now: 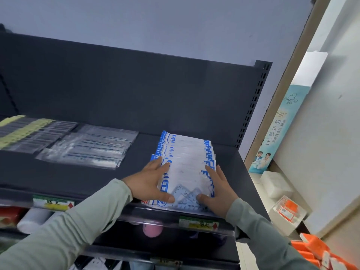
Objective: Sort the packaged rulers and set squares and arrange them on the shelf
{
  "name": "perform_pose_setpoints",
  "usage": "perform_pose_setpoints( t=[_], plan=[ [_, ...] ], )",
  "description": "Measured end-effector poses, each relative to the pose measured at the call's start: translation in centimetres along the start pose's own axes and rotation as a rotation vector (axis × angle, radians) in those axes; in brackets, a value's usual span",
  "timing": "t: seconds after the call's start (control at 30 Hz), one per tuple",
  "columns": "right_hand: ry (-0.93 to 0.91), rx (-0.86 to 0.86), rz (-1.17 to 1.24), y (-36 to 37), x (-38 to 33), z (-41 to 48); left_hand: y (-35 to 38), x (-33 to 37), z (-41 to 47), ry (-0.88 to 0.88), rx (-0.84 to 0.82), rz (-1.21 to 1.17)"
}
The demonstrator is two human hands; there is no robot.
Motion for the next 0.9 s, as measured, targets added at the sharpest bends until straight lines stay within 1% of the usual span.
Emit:
perform_pose_setpoints(
  t=[0.07, 0.1, 0.23, 0.27, 0.33, 0.4, 0.47, 0.6, 0.73, 0.9],
  plan=[
    [0.002, 0.003, -0.043, -0.2, -0.1, -0.1, -0.2, 0.0, 0.1, 0.013, 0.013, -0.001],
    [-0.001, 0.006, -0.088, -0.3, -0.3, 0.0, -0.4, 0.0, 0.1, 0.016, 0.025, 0.034],
    [-0.065, 0.048, -0.391, -0.3, -1.8, 0.4, -0.3, 0.5, -0.3, 0.012, 0.048, 0.244],
    [-0.083, 0.037, -0.459, 0.1, -2.1, 0.6, 0.1, 0.8, -0.4, 0.025, 0.036, 0.287],
    [-0.082, -0.041, -0.539, 1.4, -1.8, 0.8, 1.3, 1.2, -0.7, 0.037, -0.011, 0.341],
    [-0.061, -0.078, -0.538, 2.1, -1.3, 0.8, 1.9, 0.9, -0.8, 0.023, -0.040, 0.322],
    [-0.063, -0.052, -0.533, 2.0, -1.1, 0.7, 1.9, 0.7, -0.7, 0.023, -0.030, 0.292],
    [-0.049, -0.075, -0.509, 2.2, -1.4, 0.2, 1.7, 1.1, -1.0, 0.044, -0.047, 0.261],
    [-0.026, -0.021, -0.480, 0.4, -3.3, -0.2, -1.3, 1.4, -1.4, 0.054, 0.059, 0.276],
    [-0.097, -0.048, -0.515, -1.2, -7.2, 0.3, -6.8, 1.9, -1.7, 0.088, 0.212, 0.410]
  ],
)
Point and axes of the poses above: each hand's wrist, its own z-axis towards the middle knuckle, its own y-axis out of the palm, x = y × z, the point moved 8 cm from there along z, towards the middle knuckle, and after that the axes turned 2 degrees about -z, right-handed, at the moved point
